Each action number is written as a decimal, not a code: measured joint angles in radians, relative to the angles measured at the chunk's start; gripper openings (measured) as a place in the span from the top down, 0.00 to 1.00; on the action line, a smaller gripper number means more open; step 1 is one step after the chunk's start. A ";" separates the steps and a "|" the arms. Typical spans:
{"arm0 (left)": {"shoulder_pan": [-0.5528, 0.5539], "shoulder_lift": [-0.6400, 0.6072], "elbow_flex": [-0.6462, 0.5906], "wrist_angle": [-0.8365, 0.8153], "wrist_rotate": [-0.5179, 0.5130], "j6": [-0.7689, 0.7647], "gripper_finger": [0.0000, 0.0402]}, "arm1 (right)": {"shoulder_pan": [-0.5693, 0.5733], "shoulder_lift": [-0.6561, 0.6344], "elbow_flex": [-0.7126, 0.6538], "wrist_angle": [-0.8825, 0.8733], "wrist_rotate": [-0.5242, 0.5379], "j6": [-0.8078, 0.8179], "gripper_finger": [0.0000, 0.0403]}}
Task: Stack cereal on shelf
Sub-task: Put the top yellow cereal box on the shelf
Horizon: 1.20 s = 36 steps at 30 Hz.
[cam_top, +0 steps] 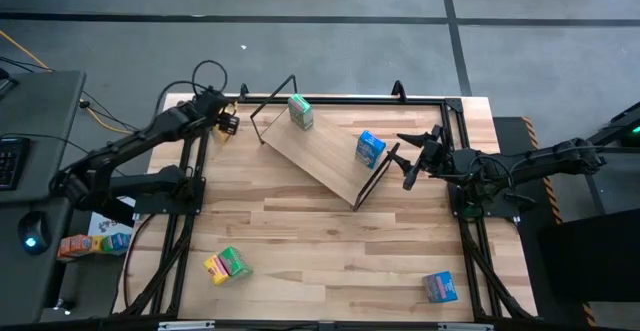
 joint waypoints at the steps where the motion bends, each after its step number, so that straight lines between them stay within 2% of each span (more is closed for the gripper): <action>1: 0.000 0.001 -0.007 0.003 -0.004 -0.001 0.33 | 0.000 0.000 0.000 -0.001 0.000 0.000 0.38; 6: 0.002 0.001 -0.009 0.003 0.004 -0.009 0.33 | 0.000 0.000 0.000 -0.001 0.000 0.010 0.38; 15: 0.002 0.014 -0.009 -0.024 0.078 -0.028 0.33 | 0.000 0.000 0.000 -0.001 0.001 0.008 0.38; 26: -0.006 0.095 -0.009 -0.055 0.012 -0.036 0.33 | 0.000 0.000 0.000 -0.008 0.001 0.011 0.38; 30: -0.007 0.095 -0.009 -0.063 0.017 -0.036 0.40 | 0.000 0.000 0.000 -0.008 0.001 0.010 0.38; 36: -0.007 0.093 -0.009 -0.064 0.035 -0.019 0.58 | 0.000 0.000 0.000 -0.008 0.001 0.010 0.38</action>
